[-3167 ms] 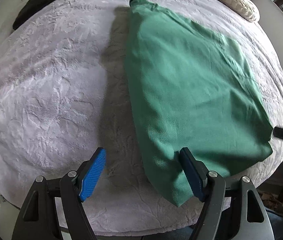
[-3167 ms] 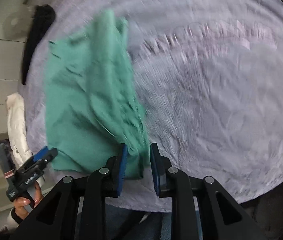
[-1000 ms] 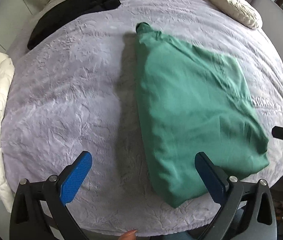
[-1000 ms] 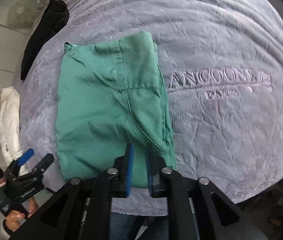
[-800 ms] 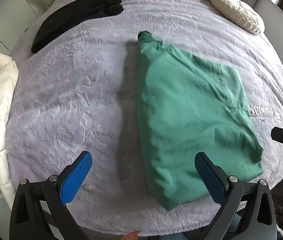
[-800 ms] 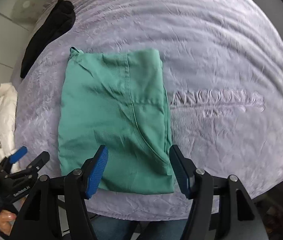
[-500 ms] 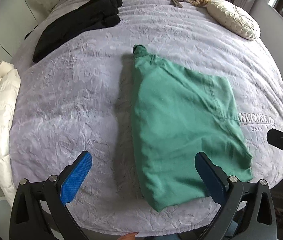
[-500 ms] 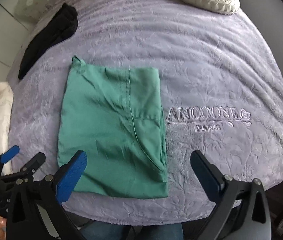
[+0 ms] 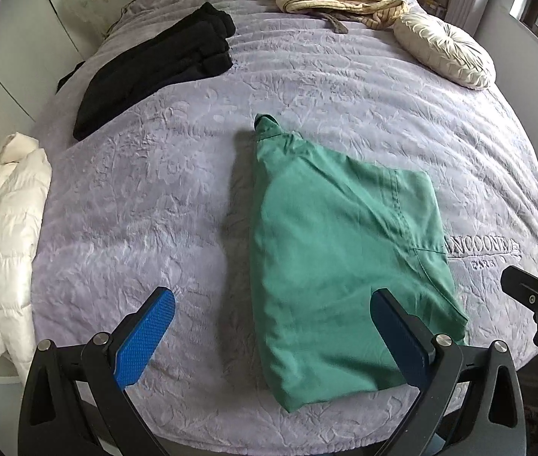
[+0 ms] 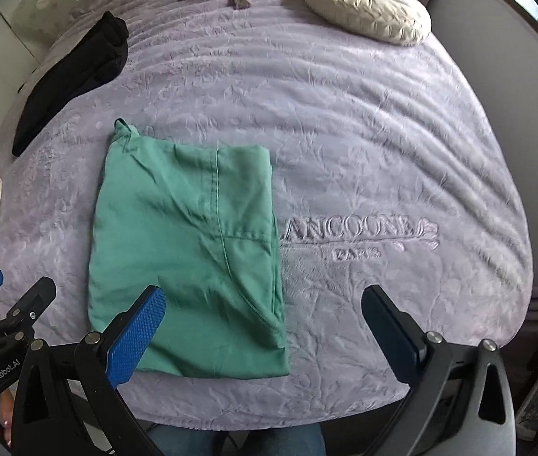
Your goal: Fold large clothes
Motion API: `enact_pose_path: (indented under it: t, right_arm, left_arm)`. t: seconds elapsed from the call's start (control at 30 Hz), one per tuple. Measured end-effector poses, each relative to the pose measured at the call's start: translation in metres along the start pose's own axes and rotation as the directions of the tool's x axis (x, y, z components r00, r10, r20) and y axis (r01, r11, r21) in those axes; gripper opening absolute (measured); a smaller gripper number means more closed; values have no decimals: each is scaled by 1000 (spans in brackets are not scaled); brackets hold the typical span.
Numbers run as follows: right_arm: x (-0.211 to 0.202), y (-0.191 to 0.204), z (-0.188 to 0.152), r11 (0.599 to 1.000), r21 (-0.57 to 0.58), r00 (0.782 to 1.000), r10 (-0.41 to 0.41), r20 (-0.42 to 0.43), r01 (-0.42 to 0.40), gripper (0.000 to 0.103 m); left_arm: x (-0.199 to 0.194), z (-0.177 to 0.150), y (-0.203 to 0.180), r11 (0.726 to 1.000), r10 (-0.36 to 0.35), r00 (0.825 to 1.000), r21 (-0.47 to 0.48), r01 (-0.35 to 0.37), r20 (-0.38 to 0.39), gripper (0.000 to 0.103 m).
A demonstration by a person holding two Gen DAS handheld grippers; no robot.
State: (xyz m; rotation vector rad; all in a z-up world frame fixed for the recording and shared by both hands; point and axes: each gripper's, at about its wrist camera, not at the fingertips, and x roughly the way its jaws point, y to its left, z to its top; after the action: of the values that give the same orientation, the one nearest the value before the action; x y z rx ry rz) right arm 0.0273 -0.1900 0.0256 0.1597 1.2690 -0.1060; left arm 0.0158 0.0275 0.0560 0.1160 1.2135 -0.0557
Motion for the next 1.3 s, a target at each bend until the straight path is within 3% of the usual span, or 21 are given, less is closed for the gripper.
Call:
enact_pose_path:
  t: [1.3]
  right_arm:
    - [0,0,7,999,22,1000,30,-2,-30,103]
  left_arm:
    - [-3,9,-9,1000,1,1000,19,-2,15,103]
